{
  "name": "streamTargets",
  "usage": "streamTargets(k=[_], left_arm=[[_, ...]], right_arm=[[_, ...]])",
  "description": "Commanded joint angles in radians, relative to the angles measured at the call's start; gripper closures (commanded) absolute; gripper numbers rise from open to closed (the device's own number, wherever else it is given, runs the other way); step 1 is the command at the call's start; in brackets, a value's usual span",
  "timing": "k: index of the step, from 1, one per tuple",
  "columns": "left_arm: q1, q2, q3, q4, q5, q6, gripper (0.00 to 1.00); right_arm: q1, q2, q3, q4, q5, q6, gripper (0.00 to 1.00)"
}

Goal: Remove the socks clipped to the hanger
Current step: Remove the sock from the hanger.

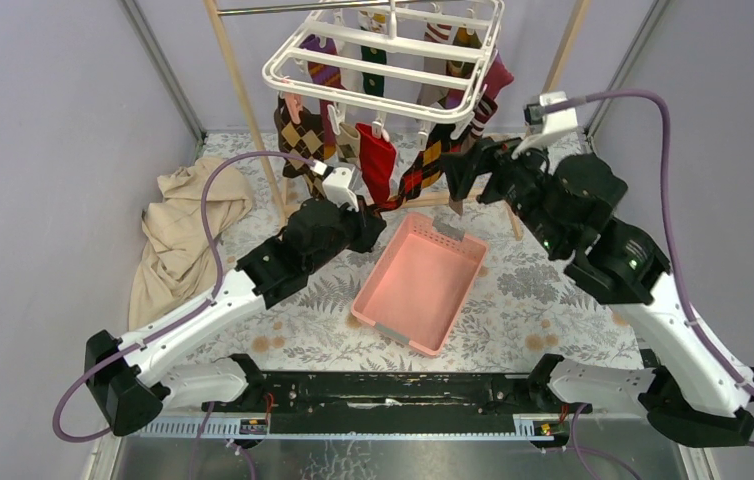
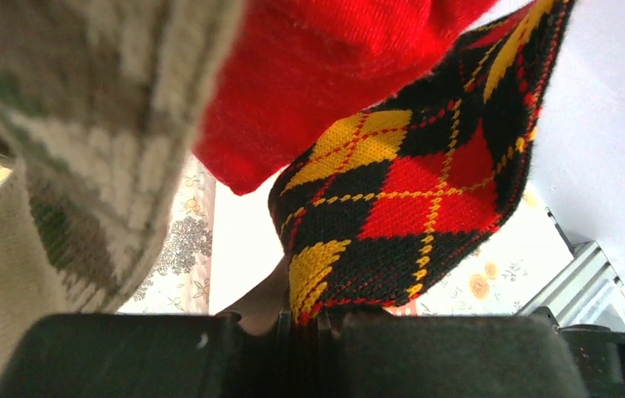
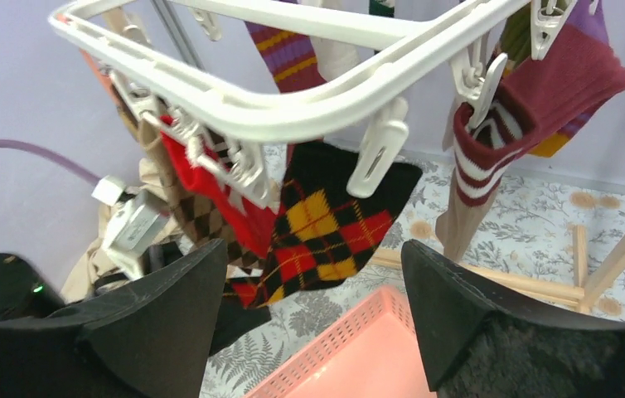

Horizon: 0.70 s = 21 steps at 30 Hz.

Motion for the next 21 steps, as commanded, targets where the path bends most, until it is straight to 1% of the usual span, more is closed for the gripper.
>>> streamTargets(k=[1,3,4,7,10,13,15,18,21], left_arm=[[0.024,-0.042,-0.019,-0.018,0.053,-0.032,0.88],[0.032,-0.048,-0.026,-0.029,0.074,-0.036,0.88],[0.042,-0.054,-0.033,-0.037,0.107,-0.042,0.88],[0.063,-0.059,-0.036,-0.051,0.156,-0.049,0.88],[0.091,-0.065,-0.050,-0.044,0.257,-0.061,0.87],[0.125,-0.069,-0.081,-0.018,0.350,-0.082,0.87],[0.152,-0.073,-0.105,0.016,0.429,-0.105,0.87],[0.204,-0.071,-0.139,0.080,0.554,-0.146,0.87],[0.242,-0.060,-0.160,0.151,0.689,-0.194,0.87]], right_arm=[[-0.141,0.052,0.048,0.030,-0.116,0.003,0.16],[-0.262,0.054,0.045,0.042,-0.234,0.040,0.16],[-0.388,0.063,0.039,0.063,-0.382,0.087,0.17],[-0.515,0.076,0.012,0.113,-0.587,0.142,0.18],[-0.612,0.078,-0.043,0.197,-0.789,0.201,0.22],[-0.686,0.077,-0.095,0.279,-0.972,0.265,0.25],[-0.715,0.069,-0.128,0.318,-1.063,0.289,0.25],[-0.730,0.045,-0.161,0.353,-1.151,0.296,0.26],[-0.732,0.025,-0.191,0.387,-1.181,0.296,0.28]])
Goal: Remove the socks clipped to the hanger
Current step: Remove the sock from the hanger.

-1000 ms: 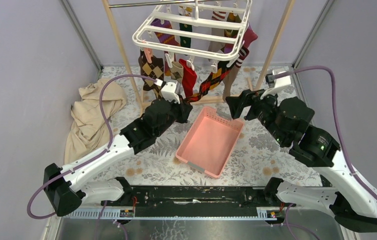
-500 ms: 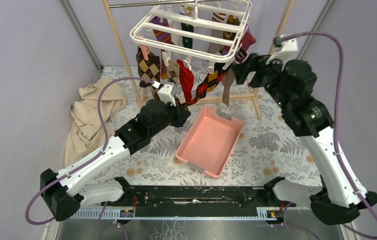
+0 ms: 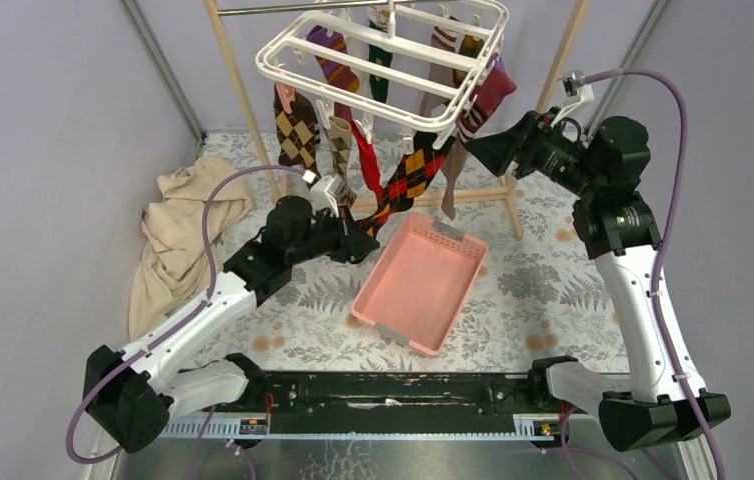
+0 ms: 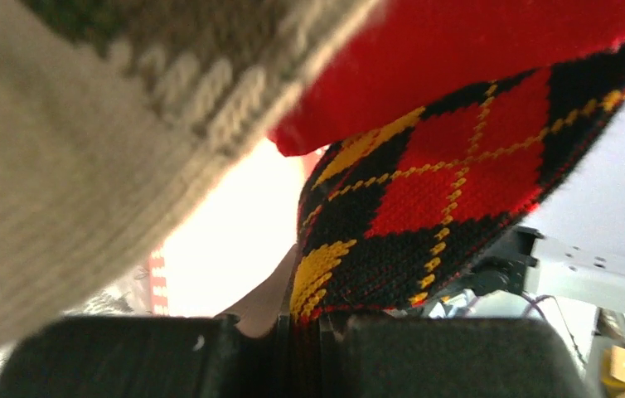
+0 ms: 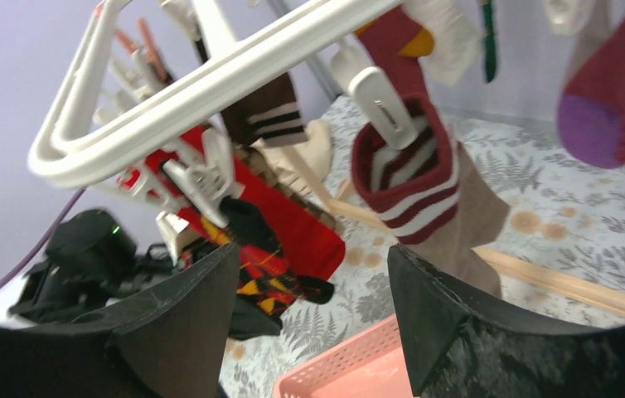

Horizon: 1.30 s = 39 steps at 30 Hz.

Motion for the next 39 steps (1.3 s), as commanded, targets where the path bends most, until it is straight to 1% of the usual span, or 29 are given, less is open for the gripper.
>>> streamTargets(k=[1,2,5,7,11,20,25,32,39], left_arm=[[0.056,0.003,-0.032,0.176,0.273,-0.094,0.87],[0.063,0.008,-0.037,0.206,0.313,-0.111,0.86],[0.074,0.019,-0.046,0.263,0.395,-0.156,0.85],[0.076,0.026,-0.045,0.284,0.425,-0.175,0.85],[0.077,0.047,-0.046,0.324,0.476,-0.213,0.84],[0.077,0.067,-0.046,0.380,0.543,-0.264,0.84],[0.076,0.081,-0.049,0.416,0.576,-0.292,0.83],[0.077,0.091,-0.051,0.425,0.594,-0.298,0.83],[0.076,0.091,-0.052,0.424,0.605,-0.296,0.82]], right_arm=[[-0.006,-0.057,-0.026,0.152,-0.180,0.038,0.28],[-0.006,-0.057,-0.034,0.166,-0.188,0.044,0.28],[-0.006,-0.060,-0.071,0.306,-0.242,0.097,0.30],[-0.006,-0.059,-0.090,0.383,-0.263,0.139,0.30],[-0.006,-0.023,-0.095,0.482,-0.288,0.211,0.31],[-0.005,0.015,-0.113,0.606,-0.294,0.265,0.32],[0.017,0.042,-0.079,0.602,-0.283,0.241,0.33],[0.114,0.084,-0.012,0.478,-0.207,0.106,0.34],[0.155,0.106,0.015,0.445,-0.156,0.058,0.34]])
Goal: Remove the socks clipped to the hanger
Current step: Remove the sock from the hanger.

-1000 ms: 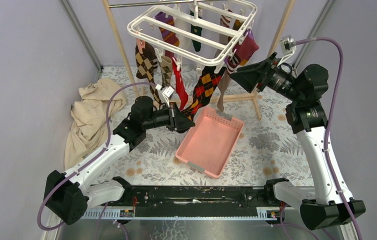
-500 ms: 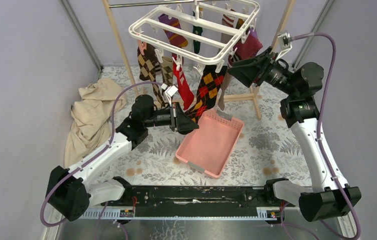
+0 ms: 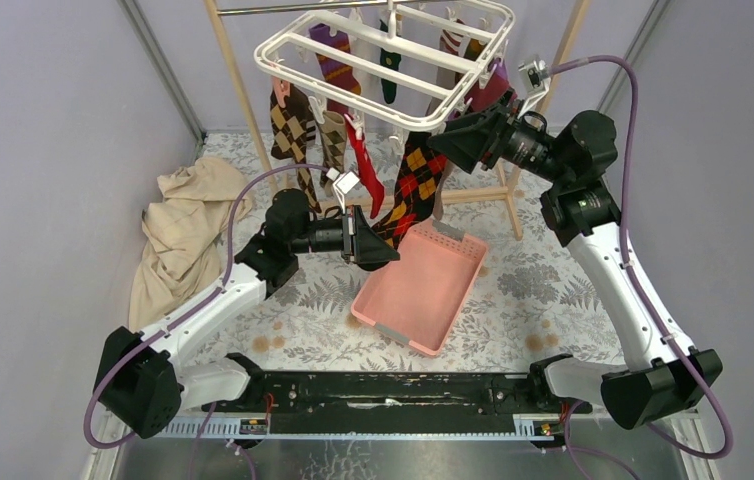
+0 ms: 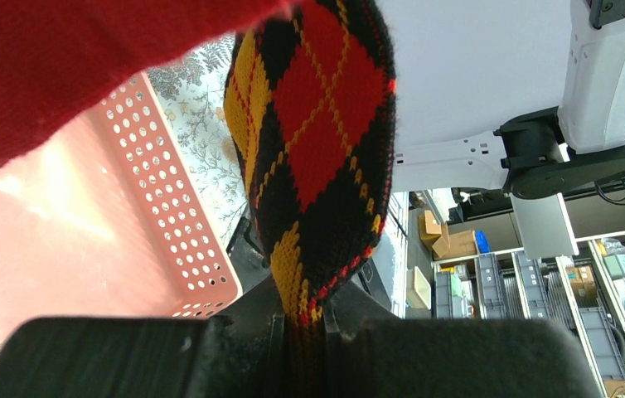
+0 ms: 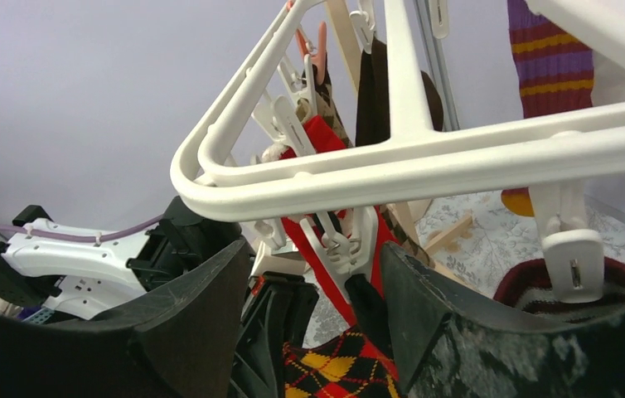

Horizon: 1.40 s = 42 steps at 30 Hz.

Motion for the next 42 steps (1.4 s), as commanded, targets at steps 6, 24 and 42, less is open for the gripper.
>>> streamTargets(k=[6,24,42], left_arm=[[0.006,0.002,-0.015,0.076,0.040,-0.013,0.82],[0.006,0.012,-0.033,0.087,0.048,-0.011,0.83],[0.006,0.018,-0.047,0.098,0.057,-0.007,0.83]], right_arm=[[0.017,0.008,0.069,-0.009,0.065,-0.076,0.37],[0.017,0.004,0.081,0.008,0.082,-0.090,0.40],[0.017,0.021,0.083,0.030,0.081,-0.070,0.65]])
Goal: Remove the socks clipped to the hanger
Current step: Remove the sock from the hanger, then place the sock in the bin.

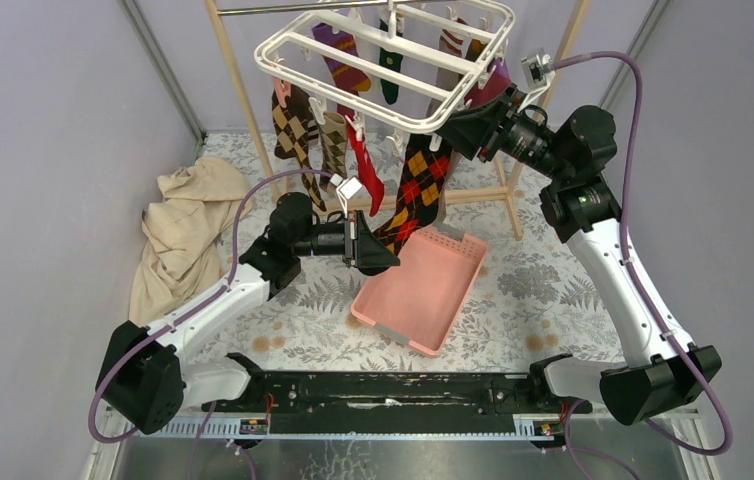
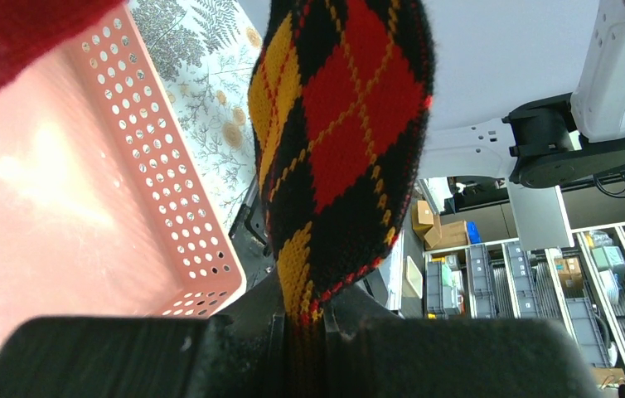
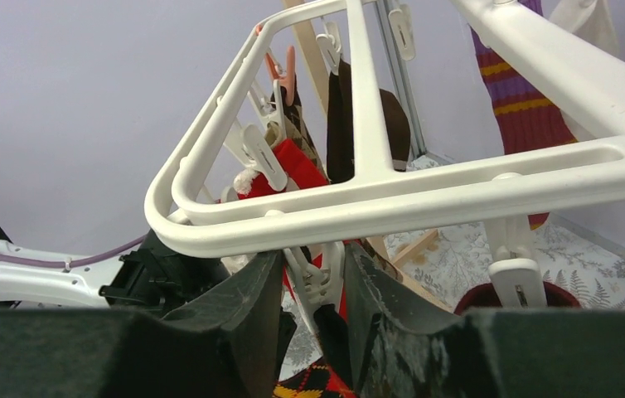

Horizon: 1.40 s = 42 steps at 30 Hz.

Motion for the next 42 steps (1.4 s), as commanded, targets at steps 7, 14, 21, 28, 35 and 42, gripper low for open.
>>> streamTargets(k=[7,14,21,28,35,42], left_arm=[[0.006,-0.005,0.004,0.034,0.034,0.016,0.83],[0.006,-0.008,0.020,0.029,0.042,0.013,0.83],[0.001,-0.003,0.045,0.027,0.046,0.004,0.83],[-0.056,0.030,0.087,0.012,0.015,0.015,0.83],[-0.136,0.091,0.126,-0.095,-0.097,0.093,0.83],[-0.201,0.185,0.094,-0.148,-0.229,0.149,0.81]], right_arm=[[0.007,0.001,0.046,0.040,0.012,-0.005,1.00],[0.007,0.001,0.040,0.027,0.011,-0.006,0.95],[0.007,-0.018,-0.003,0.022,0.015,-0.006,0.42],[0.007,-0.065,-0.063,-0.045,0.050,-0.028,0.27],[0.007,-0.111,-0.110,-0.321,0.170,-0.037,0.21],[0.007,-0.199,-0.282,-0.459,0.226,-0.009,0.20]])
